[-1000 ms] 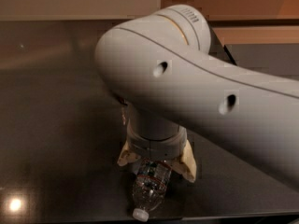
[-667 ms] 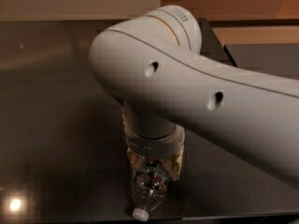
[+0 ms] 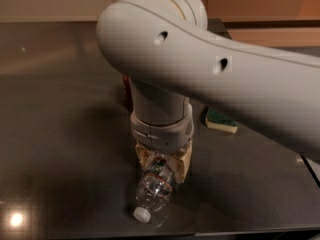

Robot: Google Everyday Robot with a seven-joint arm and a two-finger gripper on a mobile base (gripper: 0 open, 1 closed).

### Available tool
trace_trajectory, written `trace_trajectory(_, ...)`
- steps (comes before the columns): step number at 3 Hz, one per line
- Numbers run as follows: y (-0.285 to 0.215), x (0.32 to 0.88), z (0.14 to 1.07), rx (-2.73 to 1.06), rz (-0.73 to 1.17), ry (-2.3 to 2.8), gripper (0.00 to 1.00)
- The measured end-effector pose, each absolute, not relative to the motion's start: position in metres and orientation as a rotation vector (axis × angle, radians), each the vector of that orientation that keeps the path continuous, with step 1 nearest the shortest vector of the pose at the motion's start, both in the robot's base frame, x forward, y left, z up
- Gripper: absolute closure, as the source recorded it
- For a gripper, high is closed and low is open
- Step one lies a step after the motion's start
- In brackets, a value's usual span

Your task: Place water bottle upright

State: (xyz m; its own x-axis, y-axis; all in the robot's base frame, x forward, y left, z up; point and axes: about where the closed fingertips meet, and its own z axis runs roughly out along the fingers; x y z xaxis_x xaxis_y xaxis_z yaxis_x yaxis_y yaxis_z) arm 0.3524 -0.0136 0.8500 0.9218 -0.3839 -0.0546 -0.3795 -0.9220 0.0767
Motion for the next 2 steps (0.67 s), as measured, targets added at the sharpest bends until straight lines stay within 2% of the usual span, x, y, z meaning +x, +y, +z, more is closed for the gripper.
trace_trajectory(1, 0.002, 0.377, 0.873, 3.022, -0.316, -0.876, 1.00)
trace_trajectory(2, 0.021, 0.395, 0.906, 3.031, -0.546, -1.151, 1.00)
